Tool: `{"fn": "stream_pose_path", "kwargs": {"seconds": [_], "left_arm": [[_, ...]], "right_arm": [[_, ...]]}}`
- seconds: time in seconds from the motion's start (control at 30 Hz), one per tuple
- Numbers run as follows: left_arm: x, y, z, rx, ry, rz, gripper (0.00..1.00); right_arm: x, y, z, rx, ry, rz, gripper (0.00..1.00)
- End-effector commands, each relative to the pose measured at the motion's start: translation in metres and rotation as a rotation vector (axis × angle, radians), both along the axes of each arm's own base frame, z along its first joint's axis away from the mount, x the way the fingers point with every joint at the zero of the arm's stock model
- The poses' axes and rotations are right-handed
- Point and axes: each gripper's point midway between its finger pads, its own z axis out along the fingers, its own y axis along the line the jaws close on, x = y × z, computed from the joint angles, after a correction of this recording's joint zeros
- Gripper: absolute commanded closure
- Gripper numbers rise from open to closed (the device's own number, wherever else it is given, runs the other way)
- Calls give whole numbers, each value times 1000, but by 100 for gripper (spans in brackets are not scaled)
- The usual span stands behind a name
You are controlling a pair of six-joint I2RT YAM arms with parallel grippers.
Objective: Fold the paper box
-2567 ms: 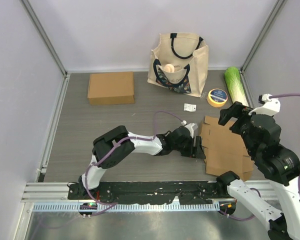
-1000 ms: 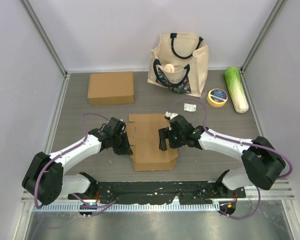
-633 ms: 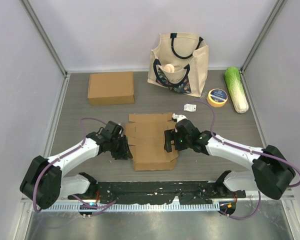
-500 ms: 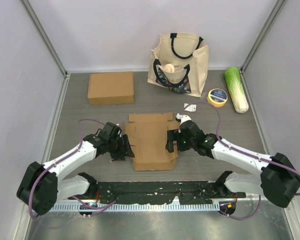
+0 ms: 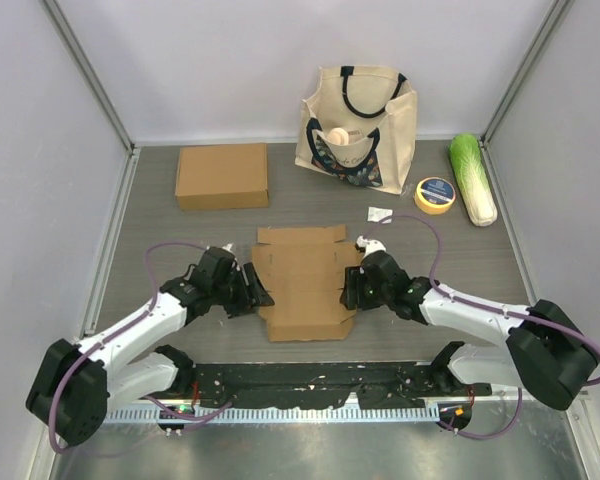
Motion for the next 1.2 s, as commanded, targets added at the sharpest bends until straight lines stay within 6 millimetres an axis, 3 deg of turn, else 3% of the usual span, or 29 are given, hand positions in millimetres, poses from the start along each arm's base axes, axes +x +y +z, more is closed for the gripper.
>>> {"fn": "stream_pose_path", "kwargs": {"seconds": [0.0, 0.07, 0.2, 0.33, 0.37, 0.4, 0.53, 0.73, 0.87, 0.93, 0.97, 1.0, 1.07, 1.1, 1.13, 1.17], "left_arm": [[16, -16, -1, -76, -34, 13, 38], [16, -17, -4, -81, -33, 7, 38], [16, -16, -15, -70, -23, 6, 37], [17, -15, -20, -67, -30, 14, 58], [18, -14, -20, -63, -36, 19, 59], [20, -13, -18, -57, -45, 27, 56], [27, -8, -4, -33, -101, 32, 27], [29, 16, 26, 21, -193, 109, 19], [52, 28, 61, 57, -282, 129, 9], [64, 30, 59, 45, -233, 108, 5], [77, 27, 72, 26, -257, 97, 5], [87, 26, 59, 55, -224, 61, 5], [115, 24, 70, 62, -261, 46, 15], [125, 19, 51, 93, -222, -8, 20], [143, 12, 63, 93, -258, -34, 33], [152, 12, 54, 121, -239, -43, 38]], "right_arm": [[3, 15, 1, 86, -13, 10, 51], [2, 21, 0, 138, -15, 12, 56], [-5, 24, -7, 196, 19, -14, 77], [-6, 22, -2, 281, 8, -91, 98], [-6, 21, 0, 303, 5, -112, 99], [-7, 20, 2, 333, 1, -130, 99], [-2, 8, 11, 422, -46, -260, 99], [5, 5, 28, 426, -90, -265, 99], [1, 5, 23, 408, -92, -231, 99], [-2, 5, 19, 394, -88, -202, 99], [-2, 6, 19, 385, -92, -186, 99], [-7, 9, 19, 386, -85, -144, 99], [-8, 12, 20, 381, -87, -118, 99], [-10, 14, 20, 381, -82, -96, 99], [-9, 16, 22, 373, -92, -75, 99], [-9, 17, 22, 369, -88, -65, 99]]}}
